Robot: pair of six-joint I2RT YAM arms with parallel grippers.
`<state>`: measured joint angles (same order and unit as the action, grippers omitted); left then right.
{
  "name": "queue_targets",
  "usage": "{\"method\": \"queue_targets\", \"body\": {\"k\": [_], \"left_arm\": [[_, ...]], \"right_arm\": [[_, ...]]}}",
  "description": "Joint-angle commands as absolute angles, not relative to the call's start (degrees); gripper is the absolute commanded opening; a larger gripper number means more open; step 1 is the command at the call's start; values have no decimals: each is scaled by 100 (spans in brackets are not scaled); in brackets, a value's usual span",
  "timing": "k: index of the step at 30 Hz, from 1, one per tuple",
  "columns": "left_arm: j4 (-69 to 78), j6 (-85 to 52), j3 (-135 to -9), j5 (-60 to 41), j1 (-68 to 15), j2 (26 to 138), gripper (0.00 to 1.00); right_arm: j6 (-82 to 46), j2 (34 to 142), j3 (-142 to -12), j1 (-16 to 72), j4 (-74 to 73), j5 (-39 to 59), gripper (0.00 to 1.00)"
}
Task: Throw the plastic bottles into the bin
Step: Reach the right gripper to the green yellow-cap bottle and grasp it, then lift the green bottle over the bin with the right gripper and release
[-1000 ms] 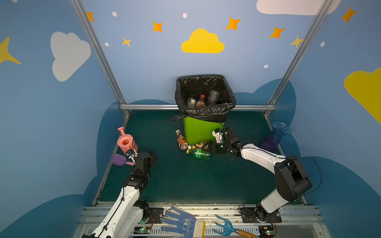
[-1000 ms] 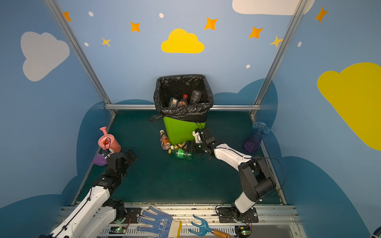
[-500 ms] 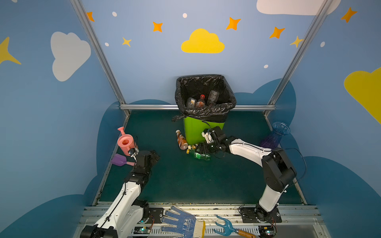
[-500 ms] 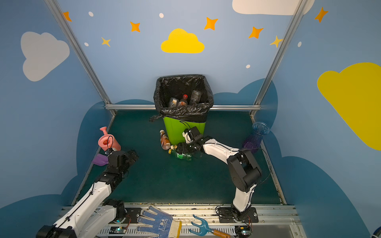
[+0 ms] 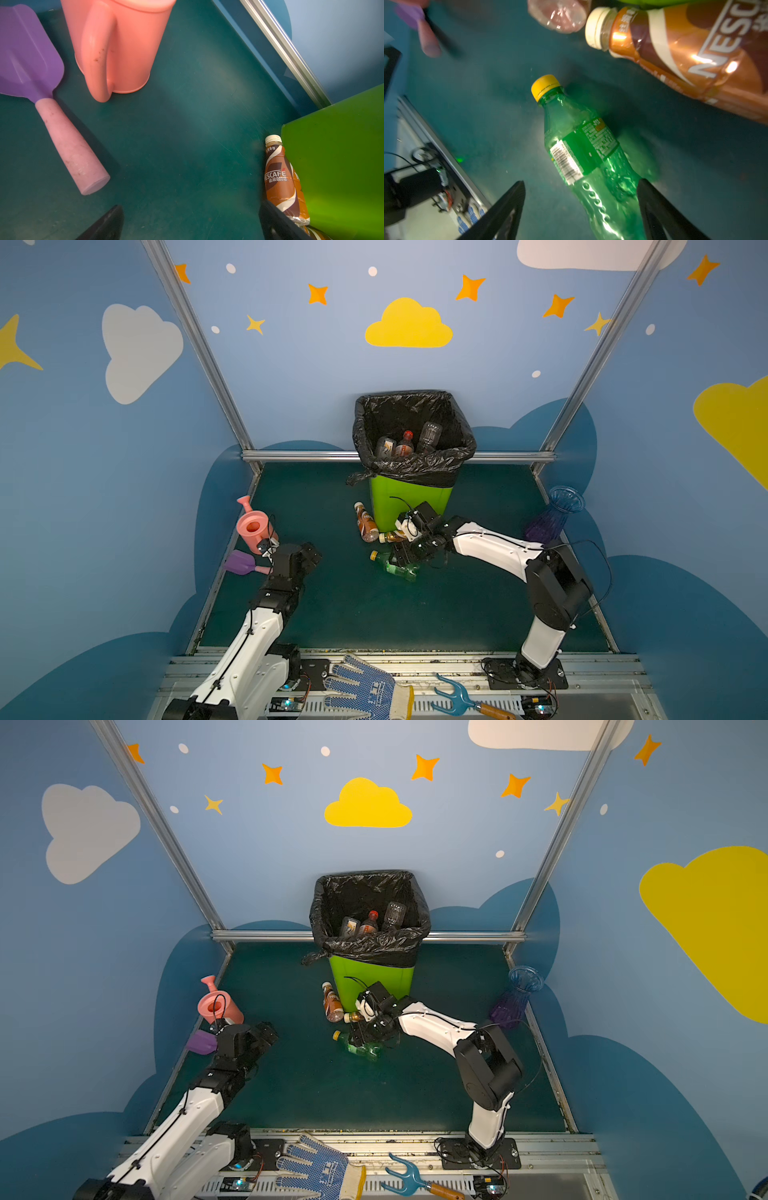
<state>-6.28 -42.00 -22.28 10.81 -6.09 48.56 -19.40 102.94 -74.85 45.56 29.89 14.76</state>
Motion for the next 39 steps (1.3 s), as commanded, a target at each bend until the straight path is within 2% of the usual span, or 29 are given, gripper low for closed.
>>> {"method": "queue_targets", "body": {"k": [1,5,15,25,27,32,39], "left_arm": [[-655,-4077,-2277,1037,-582,4819,100],[-719,-4039,-2229,1077,-564,4734,100],[-885,-4021,-2150,1133,-521,4498,100],[-883,-4031,-2081,1126,-485,4425,100],[-899,-4017,-2082,1125,-483,4430,100],[-932,-4014,-2076,1125,-478,4406,100],[-849,-3966,-2057,1116,-460,4515,100]], "right_arm": [[-1261,10518,-8054,4843,3767,1129,87],[-581,10881,-8449,5157,4185,743,89],[266,12301,-10180,5723,5816,-85,88],[494,12912,-10693,6009,6485,-830,79],[508,13035,-10786,6046,6599,-906,76],[489,13027,-10861,6078,6573,-872,57],[505,12330,-11482,6056,6515,-940,52]]}}
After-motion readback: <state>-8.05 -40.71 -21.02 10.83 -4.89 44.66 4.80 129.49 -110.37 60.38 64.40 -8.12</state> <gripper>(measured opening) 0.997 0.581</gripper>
